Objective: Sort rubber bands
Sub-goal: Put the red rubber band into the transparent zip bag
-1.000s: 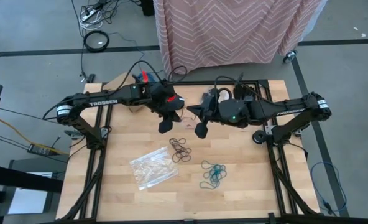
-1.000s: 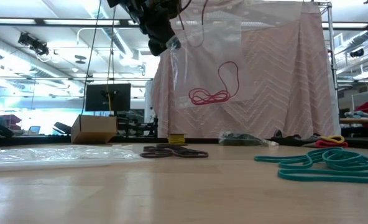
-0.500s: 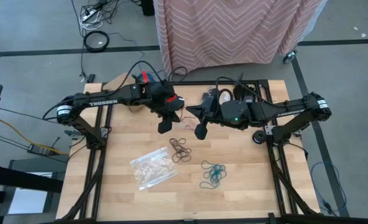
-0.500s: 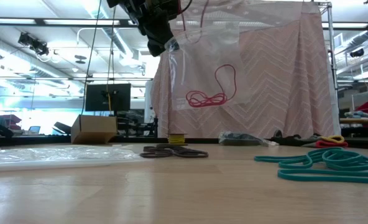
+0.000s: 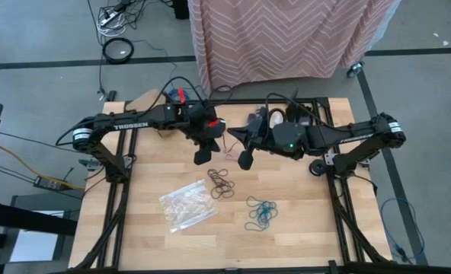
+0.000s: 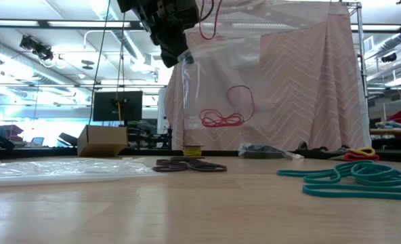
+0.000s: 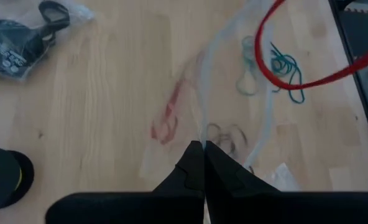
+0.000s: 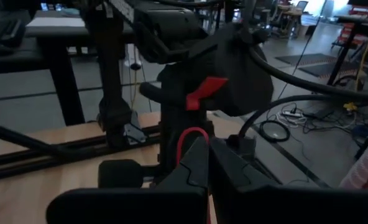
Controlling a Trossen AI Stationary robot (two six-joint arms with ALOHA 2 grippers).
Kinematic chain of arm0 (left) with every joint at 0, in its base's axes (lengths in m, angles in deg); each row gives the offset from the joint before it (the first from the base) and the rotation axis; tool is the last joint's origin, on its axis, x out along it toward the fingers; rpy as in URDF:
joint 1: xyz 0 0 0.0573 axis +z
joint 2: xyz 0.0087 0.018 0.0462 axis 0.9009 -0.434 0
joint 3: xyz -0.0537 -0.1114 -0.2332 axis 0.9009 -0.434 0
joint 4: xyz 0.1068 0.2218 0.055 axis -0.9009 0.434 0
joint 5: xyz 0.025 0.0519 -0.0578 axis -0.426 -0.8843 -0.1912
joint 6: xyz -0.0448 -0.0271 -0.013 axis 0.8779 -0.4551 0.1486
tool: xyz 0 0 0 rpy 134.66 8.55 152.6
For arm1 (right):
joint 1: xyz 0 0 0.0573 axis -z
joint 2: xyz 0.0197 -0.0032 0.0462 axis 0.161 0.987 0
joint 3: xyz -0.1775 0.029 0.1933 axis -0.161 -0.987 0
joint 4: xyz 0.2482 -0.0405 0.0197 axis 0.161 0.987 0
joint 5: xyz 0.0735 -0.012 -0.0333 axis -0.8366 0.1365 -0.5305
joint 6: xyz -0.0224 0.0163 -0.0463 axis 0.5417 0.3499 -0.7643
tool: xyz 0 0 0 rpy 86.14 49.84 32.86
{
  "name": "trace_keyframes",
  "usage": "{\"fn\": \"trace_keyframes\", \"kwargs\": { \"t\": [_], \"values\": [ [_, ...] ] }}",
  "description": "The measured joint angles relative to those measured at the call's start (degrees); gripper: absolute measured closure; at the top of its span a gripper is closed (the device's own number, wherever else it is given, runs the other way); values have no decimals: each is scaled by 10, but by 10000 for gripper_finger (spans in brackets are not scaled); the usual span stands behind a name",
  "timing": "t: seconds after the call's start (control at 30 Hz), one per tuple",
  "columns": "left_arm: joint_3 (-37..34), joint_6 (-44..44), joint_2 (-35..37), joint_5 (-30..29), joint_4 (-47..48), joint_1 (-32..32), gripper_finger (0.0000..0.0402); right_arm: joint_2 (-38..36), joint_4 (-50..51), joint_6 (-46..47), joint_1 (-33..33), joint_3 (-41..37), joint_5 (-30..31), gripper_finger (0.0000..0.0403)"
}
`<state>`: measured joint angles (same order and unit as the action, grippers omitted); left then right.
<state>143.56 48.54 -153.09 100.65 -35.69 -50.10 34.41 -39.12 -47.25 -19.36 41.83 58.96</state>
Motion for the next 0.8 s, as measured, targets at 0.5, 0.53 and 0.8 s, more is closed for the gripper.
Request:
{"fn": "trace_keyframes", "kwargs": {
  "t": [0.5, 0.53, 0.8],
  "values": [
    [0, 0, 0, 9, -5, 0, 401, 0, 61, 37, 0, 0, -11, 403],
    [0, 0, 0, 9, -5, 0, 401, 0, 61, 37, 0, 0, -12, 403],
    [17, 0, 0, 24, -7, 0, 401, 0, 99, 62, 0, 0, -15, 403]
  ]
}}
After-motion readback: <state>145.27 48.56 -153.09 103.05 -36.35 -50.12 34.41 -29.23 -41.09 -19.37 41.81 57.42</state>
